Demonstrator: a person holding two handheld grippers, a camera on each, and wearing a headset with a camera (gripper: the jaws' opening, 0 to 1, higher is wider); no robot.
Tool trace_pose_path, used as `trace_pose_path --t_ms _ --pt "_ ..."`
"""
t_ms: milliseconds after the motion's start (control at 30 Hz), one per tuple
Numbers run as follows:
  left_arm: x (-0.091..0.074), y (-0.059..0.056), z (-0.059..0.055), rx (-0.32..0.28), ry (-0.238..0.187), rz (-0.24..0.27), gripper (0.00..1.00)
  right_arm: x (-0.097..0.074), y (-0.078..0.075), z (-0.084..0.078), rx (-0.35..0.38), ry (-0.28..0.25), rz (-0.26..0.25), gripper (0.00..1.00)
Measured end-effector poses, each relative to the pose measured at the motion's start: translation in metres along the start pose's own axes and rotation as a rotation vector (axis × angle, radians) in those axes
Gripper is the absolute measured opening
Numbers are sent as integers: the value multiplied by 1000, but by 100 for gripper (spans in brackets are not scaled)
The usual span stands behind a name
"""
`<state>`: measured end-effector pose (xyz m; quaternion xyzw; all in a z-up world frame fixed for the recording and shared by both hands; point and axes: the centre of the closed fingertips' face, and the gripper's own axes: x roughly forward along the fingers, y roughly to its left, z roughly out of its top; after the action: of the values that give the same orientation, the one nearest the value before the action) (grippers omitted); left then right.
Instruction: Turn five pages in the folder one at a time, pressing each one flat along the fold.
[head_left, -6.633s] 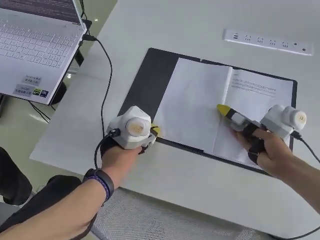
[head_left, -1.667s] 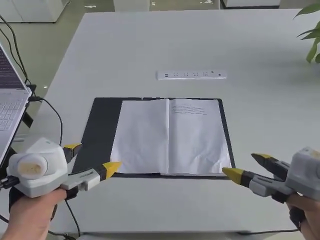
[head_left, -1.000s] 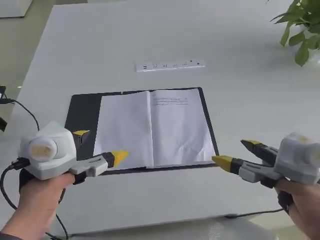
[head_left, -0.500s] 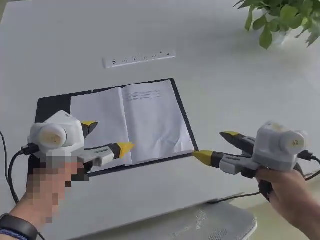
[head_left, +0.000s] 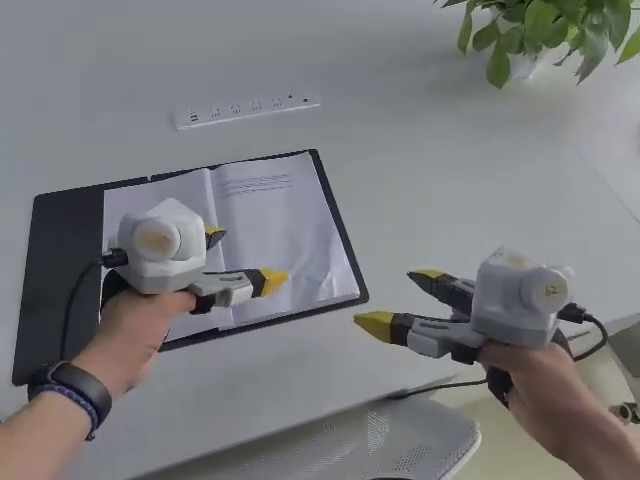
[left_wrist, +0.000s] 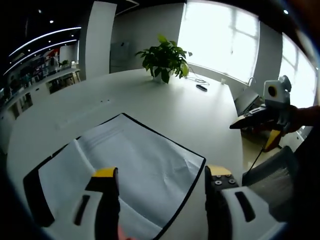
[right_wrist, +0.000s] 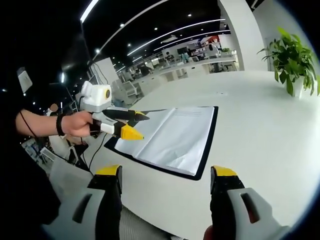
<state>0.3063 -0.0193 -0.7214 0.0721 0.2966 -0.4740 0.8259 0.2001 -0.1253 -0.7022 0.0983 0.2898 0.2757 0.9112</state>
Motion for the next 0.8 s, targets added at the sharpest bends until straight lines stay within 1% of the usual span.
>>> trace_pose_path --t_ms 100,133,167,200,233,333,400,433,567,733,800 --pt "18 -6 -1 9 12 -10 69 -2 -3 0 6 0 -1 71" --pt "26 -8 -3 3 14 -12 67 -3 -4 0 9 -2 -2 71" --pt "32 -8 -5 -4 20 -11 66 -5 -5 0 16 -5 -4 71" --pt "40 -8 -9 -16 34 -7 67 -5 -6 0 23 -8 -5 71" --pt "45 -9 -10 -20 37 -4 67 -5 -7 -1 30 -8 -4 71" --pt "63 -14 -17 -27 59 9 68 -5 -9 -3 34 -3 -7 70" --pt "71 -18 -21 -9 79 18 67 -5 -10 -4 39 1 -7 70" --pt "75 -20 -24 12 91 33 67 -4 -11 -4 42 2 -6 70" --pt "88 -28 -28 13 105 44 70 -1 -14 -5 57 3 -6 70" --pt "96 -35 -29 24 104 54 71 4 -12 -3 68 7 7 69" --pt "101 -36 -34 31 116 54 72 6 -12 -3 63 13 9 69"
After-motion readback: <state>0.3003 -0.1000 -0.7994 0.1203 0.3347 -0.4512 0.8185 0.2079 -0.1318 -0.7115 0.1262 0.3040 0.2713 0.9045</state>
